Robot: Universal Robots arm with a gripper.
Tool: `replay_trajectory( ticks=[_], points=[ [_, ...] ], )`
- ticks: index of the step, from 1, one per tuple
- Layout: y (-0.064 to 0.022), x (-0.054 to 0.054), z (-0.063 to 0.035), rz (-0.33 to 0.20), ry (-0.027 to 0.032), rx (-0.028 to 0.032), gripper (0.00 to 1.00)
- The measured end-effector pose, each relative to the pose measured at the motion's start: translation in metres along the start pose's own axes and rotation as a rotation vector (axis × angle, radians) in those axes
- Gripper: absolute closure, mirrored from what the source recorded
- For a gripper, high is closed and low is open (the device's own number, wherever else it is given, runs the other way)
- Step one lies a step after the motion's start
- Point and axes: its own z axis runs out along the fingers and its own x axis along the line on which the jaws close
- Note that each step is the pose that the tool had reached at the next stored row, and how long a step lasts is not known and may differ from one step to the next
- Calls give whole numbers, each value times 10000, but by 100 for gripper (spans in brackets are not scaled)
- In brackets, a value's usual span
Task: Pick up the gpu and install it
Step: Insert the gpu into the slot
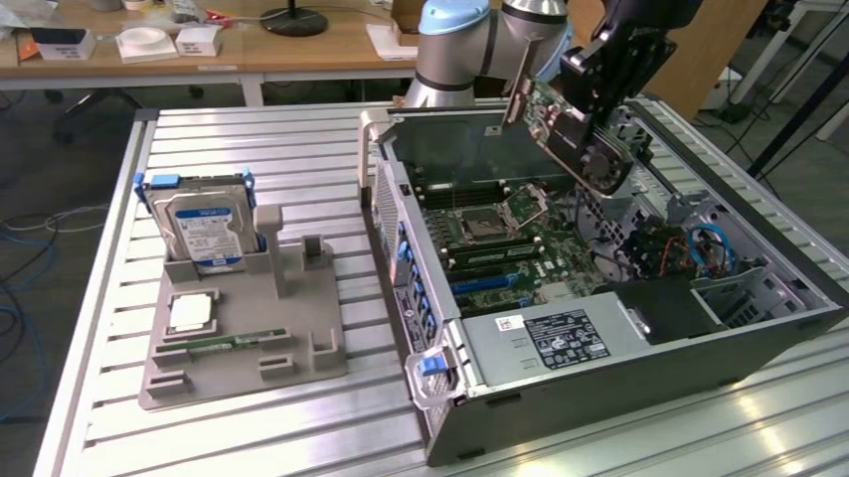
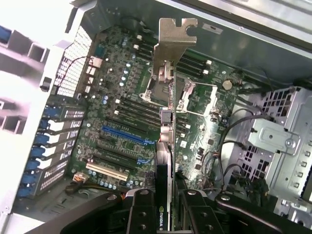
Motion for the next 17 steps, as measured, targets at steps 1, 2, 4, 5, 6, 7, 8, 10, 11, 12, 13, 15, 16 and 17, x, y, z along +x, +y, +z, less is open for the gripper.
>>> replay_trajectory(
  ticks=[1, 2, 4, 5, 6, 7, 8, 10, 11, 12, 13, 15, 16, 17],
  points=[
    [0, 0, 0, -110, 5, -3, 74],
    [0, 0, 0, -217, 11, -5, 74],
    [0, 0, 0, -430, 22, -10, 74],
    [0, 0, 0, -539, 28, -12, 74],
    [0, 0, 0, -646, 34, -15, 74],
    [0, 0, 0, -759, 40, -17, 74],
    [0, 0, 0, -868, 46, -20, 74],
    [0, 0, 1, -1080, 57, -24, 74],
    [0, 0, 1, -1187, 63, -27, 74],
    [0, -1, 0, -1295, 69, -29, 74],
    [0, 0, 0, -1402, 75, -32, 74],
    [0, -1, 0, -1629, 87, -37, 74],
    [0, -1, 1, -1738, 92, -39, 74],
    [0, -1, 0, -1847, 99, -41, 74]
  ],
)
